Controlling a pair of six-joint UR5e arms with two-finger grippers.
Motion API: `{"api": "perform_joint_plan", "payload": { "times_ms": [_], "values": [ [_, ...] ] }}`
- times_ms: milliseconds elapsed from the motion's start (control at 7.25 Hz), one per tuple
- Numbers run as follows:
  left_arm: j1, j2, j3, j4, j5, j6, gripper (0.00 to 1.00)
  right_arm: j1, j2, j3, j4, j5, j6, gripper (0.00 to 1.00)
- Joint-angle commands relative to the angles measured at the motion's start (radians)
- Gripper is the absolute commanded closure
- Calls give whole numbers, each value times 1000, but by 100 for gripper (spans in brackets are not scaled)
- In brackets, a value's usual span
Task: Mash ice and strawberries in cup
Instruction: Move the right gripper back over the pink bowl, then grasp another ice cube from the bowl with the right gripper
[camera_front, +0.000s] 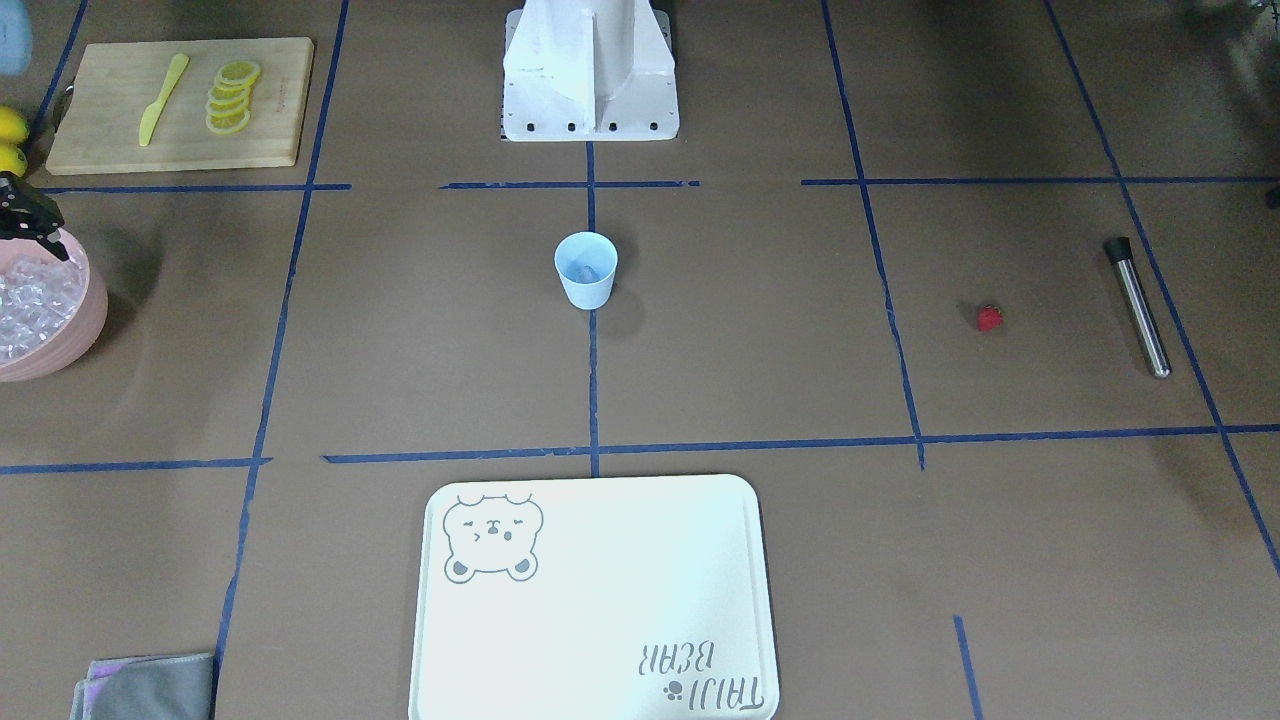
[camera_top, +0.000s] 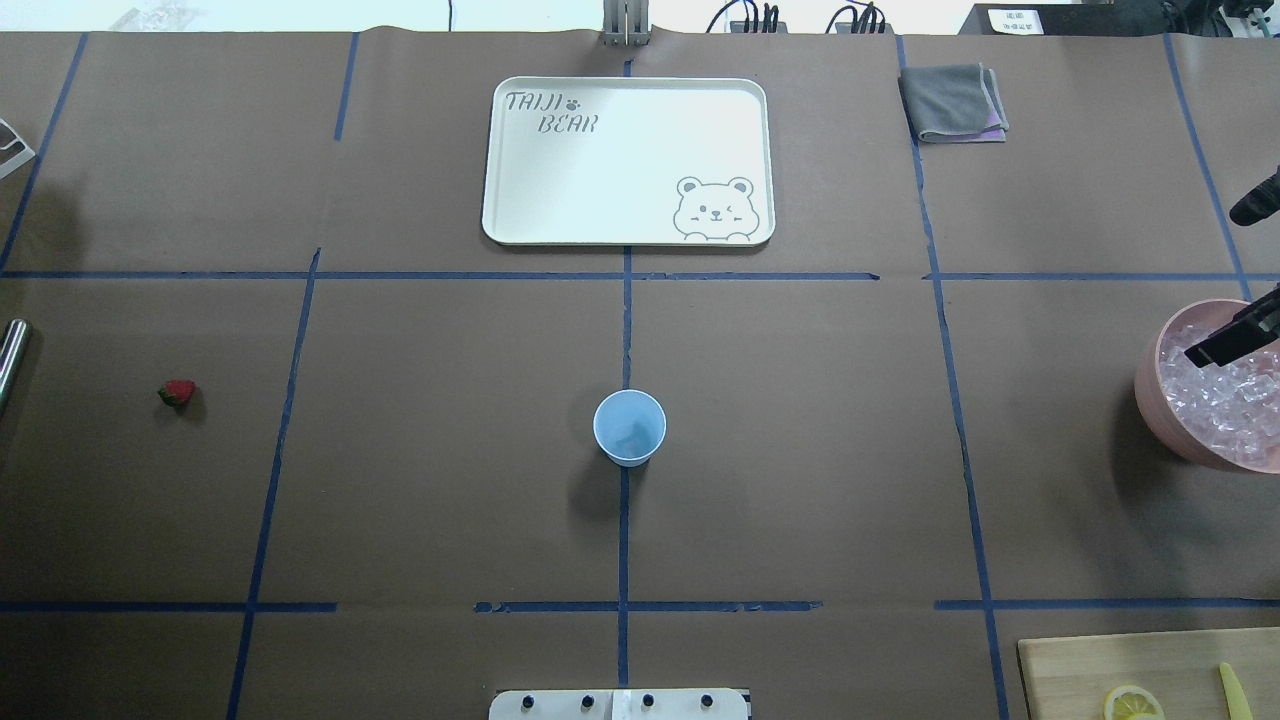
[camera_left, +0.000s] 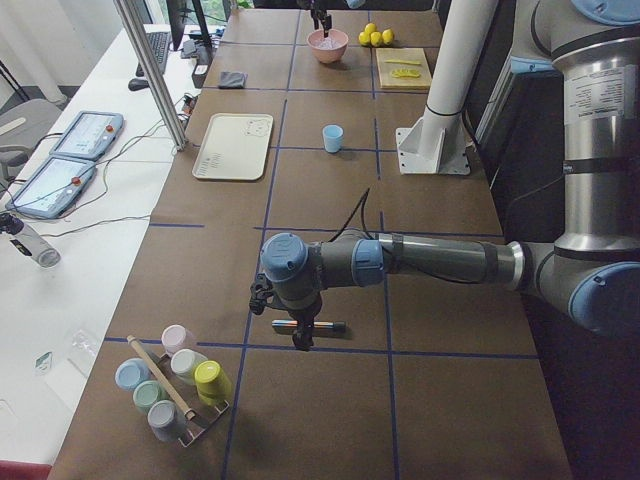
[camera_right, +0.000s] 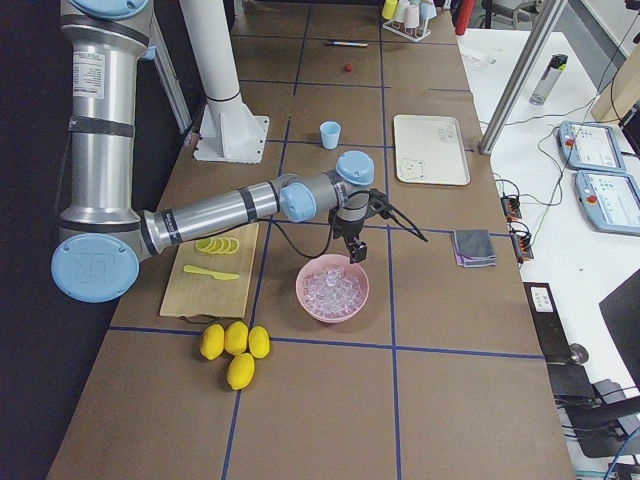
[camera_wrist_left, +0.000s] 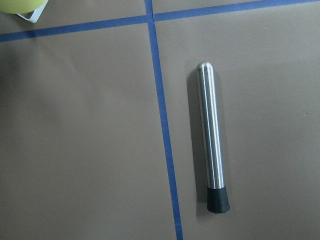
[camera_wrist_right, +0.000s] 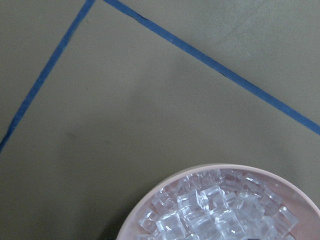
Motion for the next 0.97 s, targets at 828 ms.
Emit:
{"api": "perform_joint_plan", "payload": {
  "times_ms": [828],
  "values": [
    [7,0,2,0,0,2,0,-55,-18,-84,21,-7,-1,26]
  ]
}}
